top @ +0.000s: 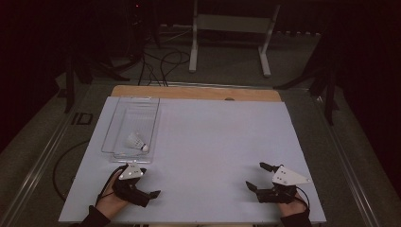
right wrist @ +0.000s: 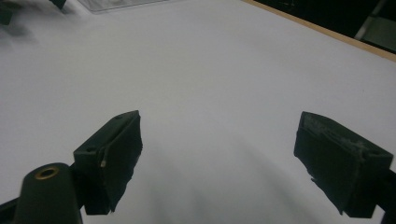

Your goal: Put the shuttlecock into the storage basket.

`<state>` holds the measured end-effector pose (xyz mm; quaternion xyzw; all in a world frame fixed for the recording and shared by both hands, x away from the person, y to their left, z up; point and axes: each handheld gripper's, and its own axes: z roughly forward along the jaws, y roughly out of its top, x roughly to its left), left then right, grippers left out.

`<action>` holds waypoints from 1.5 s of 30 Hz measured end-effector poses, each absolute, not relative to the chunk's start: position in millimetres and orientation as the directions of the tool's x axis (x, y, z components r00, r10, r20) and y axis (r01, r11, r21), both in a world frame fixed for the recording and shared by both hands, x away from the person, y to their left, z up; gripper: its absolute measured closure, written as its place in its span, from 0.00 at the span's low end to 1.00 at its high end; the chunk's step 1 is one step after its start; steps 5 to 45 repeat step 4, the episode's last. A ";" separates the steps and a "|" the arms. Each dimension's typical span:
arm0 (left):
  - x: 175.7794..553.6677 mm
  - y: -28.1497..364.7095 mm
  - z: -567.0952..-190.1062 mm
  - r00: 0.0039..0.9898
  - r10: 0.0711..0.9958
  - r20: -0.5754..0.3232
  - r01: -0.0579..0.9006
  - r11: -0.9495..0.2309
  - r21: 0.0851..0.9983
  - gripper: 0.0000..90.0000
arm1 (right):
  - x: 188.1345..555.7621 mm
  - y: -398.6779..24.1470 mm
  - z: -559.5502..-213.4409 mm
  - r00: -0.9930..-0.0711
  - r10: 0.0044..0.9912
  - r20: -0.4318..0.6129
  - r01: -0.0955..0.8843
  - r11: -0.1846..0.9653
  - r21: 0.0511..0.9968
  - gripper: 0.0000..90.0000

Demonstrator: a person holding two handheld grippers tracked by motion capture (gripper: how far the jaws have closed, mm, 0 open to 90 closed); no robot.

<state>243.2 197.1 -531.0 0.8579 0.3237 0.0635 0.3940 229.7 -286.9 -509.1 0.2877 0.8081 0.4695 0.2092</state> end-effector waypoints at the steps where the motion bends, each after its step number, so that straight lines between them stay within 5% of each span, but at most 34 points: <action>1: 243.2 197.2 -530.9 0.783 0.604 -0.149 0.506 -0.480 0.716 0.00 | 229.8 -286.8 -509.2 -0.747 0.662 -0.068 0.269 0.394 0.879 0.17; 45: 243.0 197.4 -530.6 0.783 0.604 -0.145 0.505 -0.483 0.716 0.00 | 229.7 -286.7 -509.2 -0.748 0.661 -0.068 0.270 0.396 0.878 0.17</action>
